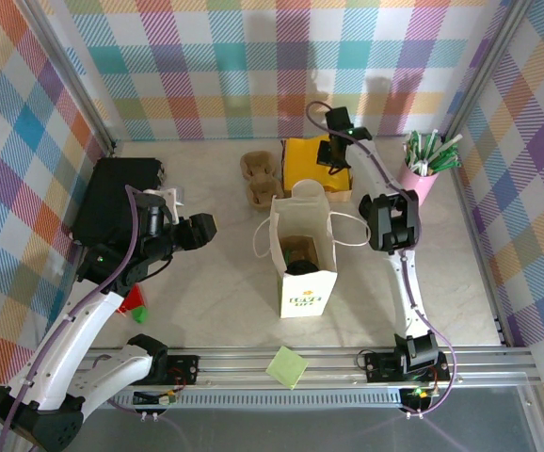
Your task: Pack the takeout coffee
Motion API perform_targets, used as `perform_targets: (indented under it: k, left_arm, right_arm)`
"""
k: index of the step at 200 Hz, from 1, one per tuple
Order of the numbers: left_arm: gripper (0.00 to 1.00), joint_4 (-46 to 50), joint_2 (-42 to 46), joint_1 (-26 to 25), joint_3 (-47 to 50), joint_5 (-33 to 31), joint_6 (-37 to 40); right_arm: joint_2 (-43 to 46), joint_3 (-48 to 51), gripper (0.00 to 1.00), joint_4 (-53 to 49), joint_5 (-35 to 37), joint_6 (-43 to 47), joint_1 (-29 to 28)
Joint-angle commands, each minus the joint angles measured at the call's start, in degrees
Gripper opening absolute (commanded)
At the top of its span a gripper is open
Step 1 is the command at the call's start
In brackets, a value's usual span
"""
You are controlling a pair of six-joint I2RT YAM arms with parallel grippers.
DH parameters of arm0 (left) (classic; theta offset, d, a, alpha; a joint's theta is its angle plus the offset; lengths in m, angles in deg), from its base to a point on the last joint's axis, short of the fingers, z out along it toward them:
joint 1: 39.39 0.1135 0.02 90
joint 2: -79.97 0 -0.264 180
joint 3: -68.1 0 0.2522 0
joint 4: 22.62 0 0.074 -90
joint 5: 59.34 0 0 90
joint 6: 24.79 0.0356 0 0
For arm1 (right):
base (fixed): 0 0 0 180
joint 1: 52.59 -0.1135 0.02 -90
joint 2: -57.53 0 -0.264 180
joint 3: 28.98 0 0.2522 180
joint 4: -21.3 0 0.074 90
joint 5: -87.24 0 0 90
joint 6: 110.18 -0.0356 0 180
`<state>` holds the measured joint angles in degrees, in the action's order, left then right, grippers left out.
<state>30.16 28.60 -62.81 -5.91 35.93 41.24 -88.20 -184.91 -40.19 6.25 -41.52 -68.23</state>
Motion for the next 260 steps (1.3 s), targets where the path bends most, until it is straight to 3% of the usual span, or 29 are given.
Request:
perform_targets:
  k: [1,94,146,176,197,221,260]
  left_arm:
    - [0.61,0.9,1.2,0.6,-1.6,-0.2,0.2]
    - [0.55,4.5,0.8,0.1,-4.9,0.1,-1.0]
    - [0.55,1.7,1.6,-2.7,-5.3,1.5,-3.1]
    - [0.55,-1.3,1.4,-4.5,-5.5,3.4,-3.7]
    - [0.55,-3.8,0.9,-5.6,-5.3,5.9,-5.3]
    - [0.55,-6.4,0.9,-7.3,-4.8,7.5,-7.8]
    - [0.55,-9.4,0.9,-10.7,-3.9,8.5,-10.5]
  right_arm:
    - [6.9,-0.1,0.07,-1.2,1.3,2.0,0.5]
    - [26.1,-0.3,0.03,-11.0,2.0,0.7,0.7]
    - [39.7,-0.3,0.02,-18.5,-3.9,-3.2,0.6]
    - [46.5,0.5,0.02,-22.9,-11.3,-7.7,0.6]
    - [50.5,4.0,0.03,-20.6,-27.0,-12.5,0.7]
    - [55.2,12.8,0.02,-14.1,-40.1,-20.1,-0.3]
    - [62.1,24.7,0.00,-9.0,-41.7,-26.4,-2.3]
